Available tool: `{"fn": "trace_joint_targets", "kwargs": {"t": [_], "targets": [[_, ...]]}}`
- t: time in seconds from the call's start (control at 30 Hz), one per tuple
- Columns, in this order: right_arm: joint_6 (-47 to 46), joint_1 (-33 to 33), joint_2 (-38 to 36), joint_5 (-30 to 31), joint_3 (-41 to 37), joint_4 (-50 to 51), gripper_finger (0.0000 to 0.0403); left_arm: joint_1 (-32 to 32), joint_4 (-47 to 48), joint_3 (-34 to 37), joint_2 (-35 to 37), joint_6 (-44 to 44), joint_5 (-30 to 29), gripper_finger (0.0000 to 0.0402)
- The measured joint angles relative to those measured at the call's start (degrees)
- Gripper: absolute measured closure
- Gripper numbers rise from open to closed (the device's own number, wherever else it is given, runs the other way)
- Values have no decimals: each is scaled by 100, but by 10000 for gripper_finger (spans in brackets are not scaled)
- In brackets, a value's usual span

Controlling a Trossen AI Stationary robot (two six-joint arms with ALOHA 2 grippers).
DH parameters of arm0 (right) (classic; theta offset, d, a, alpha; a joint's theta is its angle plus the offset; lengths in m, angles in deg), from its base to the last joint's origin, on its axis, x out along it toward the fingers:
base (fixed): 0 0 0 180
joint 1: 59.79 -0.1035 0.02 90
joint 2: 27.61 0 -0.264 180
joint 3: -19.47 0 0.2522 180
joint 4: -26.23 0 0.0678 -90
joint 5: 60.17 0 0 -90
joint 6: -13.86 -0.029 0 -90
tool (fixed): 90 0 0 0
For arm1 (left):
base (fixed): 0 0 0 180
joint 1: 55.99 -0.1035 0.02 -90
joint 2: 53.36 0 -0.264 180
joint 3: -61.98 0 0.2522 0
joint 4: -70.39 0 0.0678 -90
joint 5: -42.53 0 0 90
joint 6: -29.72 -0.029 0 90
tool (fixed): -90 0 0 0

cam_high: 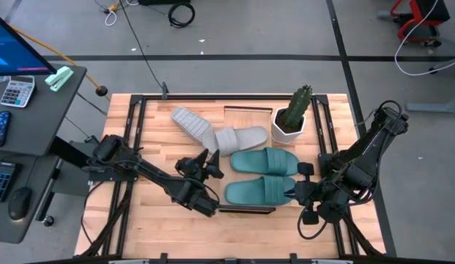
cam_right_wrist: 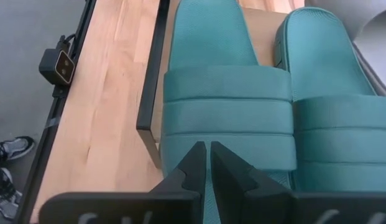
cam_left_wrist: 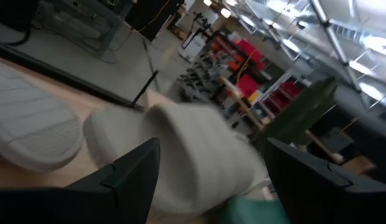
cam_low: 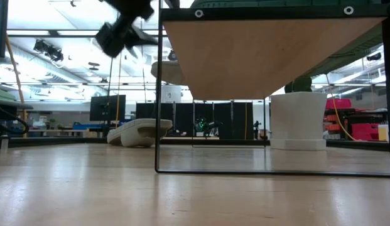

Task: Pick and place slides into the shelf
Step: Put the bottom gray slide on the shelf

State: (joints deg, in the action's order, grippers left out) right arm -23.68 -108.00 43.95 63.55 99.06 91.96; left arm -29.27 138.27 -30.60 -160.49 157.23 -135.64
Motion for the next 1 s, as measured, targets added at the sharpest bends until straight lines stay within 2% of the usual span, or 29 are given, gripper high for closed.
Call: {"fn": "trace_joint_targets", "kwargs": {"t": [0.13, 0.2, 0.27, 0.37, 0.43, 0.5, 0.57, 0.6, 0.67, 0.77, 1.0], "targets": [[228, 0, -45, 2, 0, 2, 373, 55, -24, 0, 437, -16, 30, 113], [378, 40, -79, 9, 2, 6, 373, 61, -118, -2, 731, 49, 249, 113], [580, 110, -103, 57, 2, 10, 373, 40, -235, -2, 1031, 91, 791, 113], [946, 288, -177, 223, 1, 6, 373, -98, -670, 0, 1491, -144, 1950, 113], [1219, 436, -243, 327, 2, -2, 373, -231, -1239, 0, 1789, -1075, 2860, 113], [1516, 596, -327, 415, 2, -64, 373, -430, -2159, 0, 1997, -2555, 3966, 113], [1833, 743, -419, 506, 1, -156, 373, -657, -3080, 0, 2114, -3675, 4956, 113], [1995, 817, -472, 541, 2, -194, 373, -760, -3457, 0, 2143, -3997, 5283, 113], [2278, 949, -575, 569, 1, -271, 373, -938, -3786, -2, 2178, -4214, 5530, 113], [2493, 1083, -763, 683, 0, -306, 373, -1172, -3555, -2, 2188, -4041, 5874, 113], [2849, 1141, -1183, 1027, 2, -343, 373, -1440, -2299, 19, 2030, -3766, 6539, 113]]}}
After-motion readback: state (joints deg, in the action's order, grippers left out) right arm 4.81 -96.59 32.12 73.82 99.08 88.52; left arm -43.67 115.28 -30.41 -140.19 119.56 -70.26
